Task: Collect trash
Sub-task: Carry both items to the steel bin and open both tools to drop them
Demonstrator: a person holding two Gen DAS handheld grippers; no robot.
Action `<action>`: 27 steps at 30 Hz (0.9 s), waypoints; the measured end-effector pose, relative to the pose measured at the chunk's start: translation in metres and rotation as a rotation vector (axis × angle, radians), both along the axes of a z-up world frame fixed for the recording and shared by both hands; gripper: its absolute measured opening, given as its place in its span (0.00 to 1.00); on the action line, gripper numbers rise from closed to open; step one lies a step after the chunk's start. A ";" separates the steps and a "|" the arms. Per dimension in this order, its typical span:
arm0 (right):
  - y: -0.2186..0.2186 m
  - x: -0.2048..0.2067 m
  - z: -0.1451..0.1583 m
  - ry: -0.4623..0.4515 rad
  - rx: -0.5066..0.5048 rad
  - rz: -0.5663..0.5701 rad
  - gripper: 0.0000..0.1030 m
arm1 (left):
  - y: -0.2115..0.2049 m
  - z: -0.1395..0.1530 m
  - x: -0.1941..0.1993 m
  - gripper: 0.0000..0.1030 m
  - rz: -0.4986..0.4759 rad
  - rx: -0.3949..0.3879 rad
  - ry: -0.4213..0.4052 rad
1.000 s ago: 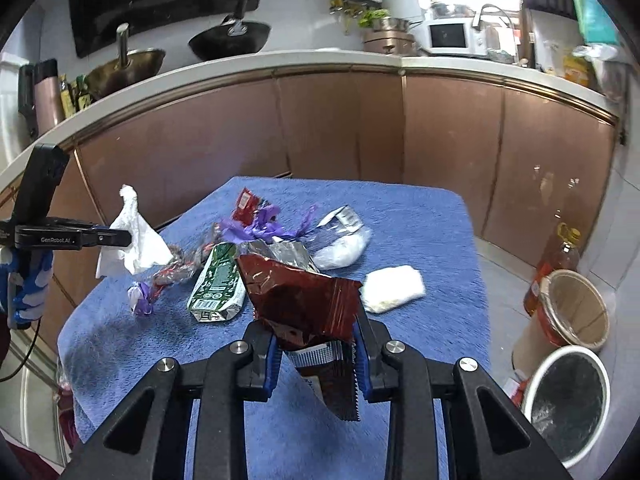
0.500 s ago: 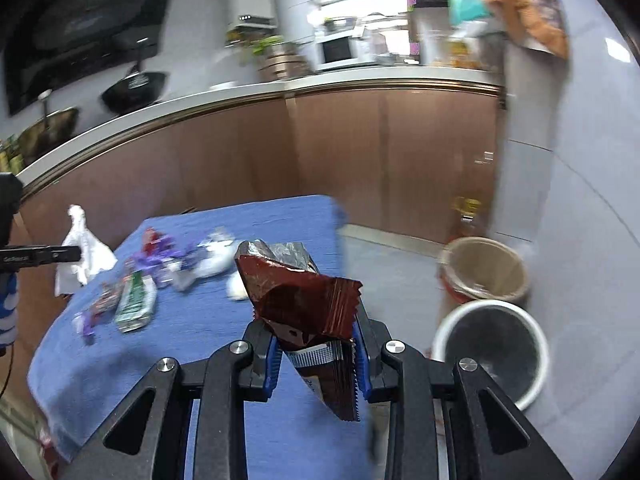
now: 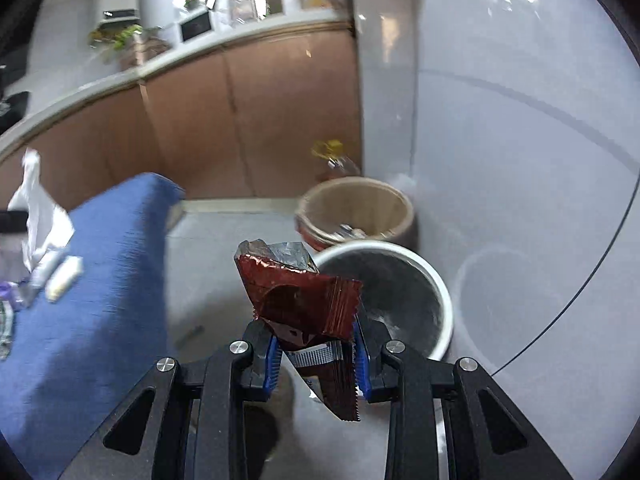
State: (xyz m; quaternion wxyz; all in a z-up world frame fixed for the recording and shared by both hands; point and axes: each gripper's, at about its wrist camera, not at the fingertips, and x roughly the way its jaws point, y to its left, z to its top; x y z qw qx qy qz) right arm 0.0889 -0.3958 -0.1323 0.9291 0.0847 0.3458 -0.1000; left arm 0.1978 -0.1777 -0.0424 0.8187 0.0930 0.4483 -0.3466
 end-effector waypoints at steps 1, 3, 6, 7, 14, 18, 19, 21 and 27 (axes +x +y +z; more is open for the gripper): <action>-0.006 0.004 -0.006 0.012 0.005 -0.011 0.27 | -0.023 -0.009 0.010 0.09 -0.019 0.008 0.017; -0.021 0.011 -0.019 0.036 0.010 -0.037 0.27 | -0.052 -0.021 0.021 0.09 -0.037 0.017 0.042; -0.039 0.022 -0.034 0.064 0.018 -0.062 0.27 | -0.101 -0.046 0.040 0.09 -0.063 0.046 0.087; -0.042 0.024 -0.037 0.072 0.017 -0.069 0.27 | -0.110 -0.053 0.044 0.09 -0.066 0.055 0.098; -0.066 0.043 -0.065 0.125 0.022 -0.102 0.29 | -0.177 -0.102 0.074 0.11 -0.064 0.133 0.151; -0.076 0.051 -0.078 0.142 0.034 -0.117 0.30 | -0.205 -0.123 0.084 0.15 -0.065 0.165 0.186; -0.078 0.053 -0.080 0.144 0.037 -0.119 0.33 | -0.211 -0.128 0.087 0.20 -0.065 0.168 0.202; -0.082 0.055 -0.085 0.155 0.035 -0.127 0.37 | -0.219 -0.136 0.090 0.30 -0.065 0.166 0.216; -0.085 0.054 -0.094 0.177 0.031 -0.150 0.49 | -0.223 -0.144 0.102 0.42 -0.035 0.123 0.249</action>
